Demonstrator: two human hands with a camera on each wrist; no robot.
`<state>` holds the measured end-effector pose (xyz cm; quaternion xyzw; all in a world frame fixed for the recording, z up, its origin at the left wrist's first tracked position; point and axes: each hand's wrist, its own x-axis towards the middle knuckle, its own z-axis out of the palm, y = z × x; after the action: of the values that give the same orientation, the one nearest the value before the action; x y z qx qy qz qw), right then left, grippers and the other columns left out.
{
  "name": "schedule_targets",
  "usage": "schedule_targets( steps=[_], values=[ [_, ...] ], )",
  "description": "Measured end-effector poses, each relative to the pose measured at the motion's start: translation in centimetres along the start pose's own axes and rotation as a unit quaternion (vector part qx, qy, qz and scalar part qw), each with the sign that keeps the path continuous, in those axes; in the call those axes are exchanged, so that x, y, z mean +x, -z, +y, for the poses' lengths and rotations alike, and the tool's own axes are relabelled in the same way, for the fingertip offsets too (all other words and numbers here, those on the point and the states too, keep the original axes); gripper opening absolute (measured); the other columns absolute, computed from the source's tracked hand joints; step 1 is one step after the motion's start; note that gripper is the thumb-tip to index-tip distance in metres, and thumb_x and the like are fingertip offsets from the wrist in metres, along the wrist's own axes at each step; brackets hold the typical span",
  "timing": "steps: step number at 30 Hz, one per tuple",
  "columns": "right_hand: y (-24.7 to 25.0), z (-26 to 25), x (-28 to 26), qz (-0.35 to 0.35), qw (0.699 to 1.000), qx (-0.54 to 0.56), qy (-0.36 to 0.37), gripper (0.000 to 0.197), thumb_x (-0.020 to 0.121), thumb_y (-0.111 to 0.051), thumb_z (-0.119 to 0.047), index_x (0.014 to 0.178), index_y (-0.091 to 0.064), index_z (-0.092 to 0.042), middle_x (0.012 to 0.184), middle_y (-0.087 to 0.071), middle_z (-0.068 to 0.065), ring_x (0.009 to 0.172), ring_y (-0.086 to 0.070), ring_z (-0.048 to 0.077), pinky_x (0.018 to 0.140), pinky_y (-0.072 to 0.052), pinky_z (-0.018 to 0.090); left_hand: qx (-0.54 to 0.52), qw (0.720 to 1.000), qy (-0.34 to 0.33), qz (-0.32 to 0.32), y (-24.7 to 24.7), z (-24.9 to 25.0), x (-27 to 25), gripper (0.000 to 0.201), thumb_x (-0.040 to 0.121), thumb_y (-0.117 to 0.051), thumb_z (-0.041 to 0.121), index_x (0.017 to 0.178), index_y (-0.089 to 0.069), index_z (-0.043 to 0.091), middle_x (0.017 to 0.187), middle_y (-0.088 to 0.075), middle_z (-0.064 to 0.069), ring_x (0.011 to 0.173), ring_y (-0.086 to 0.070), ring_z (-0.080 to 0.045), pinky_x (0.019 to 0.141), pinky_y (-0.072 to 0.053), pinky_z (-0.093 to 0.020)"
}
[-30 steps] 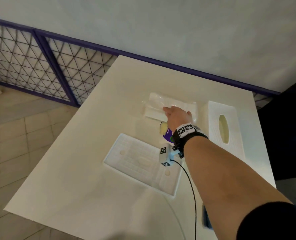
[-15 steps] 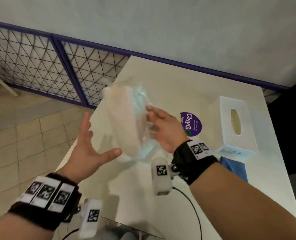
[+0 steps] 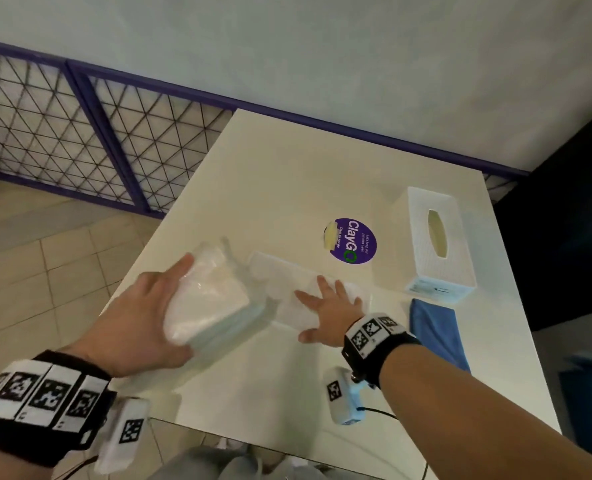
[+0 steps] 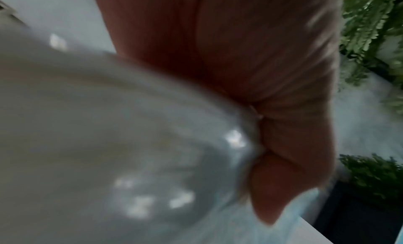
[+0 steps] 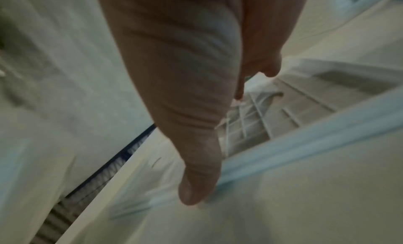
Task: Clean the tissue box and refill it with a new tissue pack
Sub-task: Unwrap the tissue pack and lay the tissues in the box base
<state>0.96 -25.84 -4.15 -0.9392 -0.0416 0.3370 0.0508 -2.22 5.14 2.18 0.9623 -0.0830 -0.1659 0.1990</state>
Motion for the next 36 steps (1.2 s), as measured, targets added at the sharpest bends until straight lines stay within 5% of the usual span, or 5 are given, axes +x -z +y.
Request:
schedule_targets(
  steps=[12,18,23,32,36],
  values=[
    [3.4,1.4,-0.1,0.106,0.991,0.08,0.025,0.061,0.088,-0.059,-0.042,0.144,-0.037,-0.033,0.16,-0.02,0.0,0.146,-0.021,0.024,0.119,-0.021,0.044,0.182,0.979,-0.065,-0.064,-2.5,0.9,1.6,0.135,0.04,-0.059,0.088,0.142,0.022,0.052,0.16,0.008,0.006,0.147,0.009,-0.018,0.116,0.008,-0.048],
    [3.4,-4.6,-1.2,0.153,0.942,0.219,0.202,0.025,0.088,-0.059,-0.013,0.108,-0.069,-0.022,0.11,-0.07,-0.004,0.073,-0.054,-0.015,0.076,-0.036,0.001,0.149,0.986,-0.058,-0.038,-3.8,1.2,2.2,0.091,0.066,-0.003,0.09,0.148,0.001,0.05,0.161,0.004,0.011,0.147,0.014,-0.015,0.116,0.012,-0.05],
    [2.4,-6.3,-0.7,0.027,0.978,0.125,0.164,0.031,0.096,-0.046,-0.026,0.127,-0.048,-0.02,0.117,-0.049,0.002,0.101,-0.056,0.021,0.095,-0.042,0.032,0.169,0.984,-0.017,-0.051,-6.7,0.7,2.5,0.078,0.076,-0.007,0.082,0.146,0.01,0.051,0.162,0.01,0.007,0.148,0.012,-0.019,0.115,0.012,-0.055],
    [1.7,-5.6,-0.7,0.008,0.94,0.308,0.147,0.017,0.097,-0.044,-0.027,0.109,-0.05,-0.016,0.08,-0.055,-0.001,0.063,-0.05,0.011,0.066,-0.044,0.025,0.152,0.988,-0.032,0.002,-8.3,-0.5,1.9,0.072,0.082,-0.007,0.079,0.143,0.017,0.051,0.161,0.013,0.006,0.147,0.016,-0.02,0.112,0.016,-0.054],
    [1.0,-4.2,-1.0,-0.051,0.976,0.176,0.115,0.014,0.094,-0.046,-0.014,0.098,-0.058,-0.01,0.077,-0.06,0.002,0.077,-0.055,0.021,0.081,-0.046,0.035,0.147,0.988,-0.036,0.032,-8.7,-1.1,1.6,0.069,0.085,-0.006,0.076,0.144,0.018,0.05,0.161,0.013,0.006,0.147,0.017,-0.02,0.112,0.017,-0.054]
  ],
)
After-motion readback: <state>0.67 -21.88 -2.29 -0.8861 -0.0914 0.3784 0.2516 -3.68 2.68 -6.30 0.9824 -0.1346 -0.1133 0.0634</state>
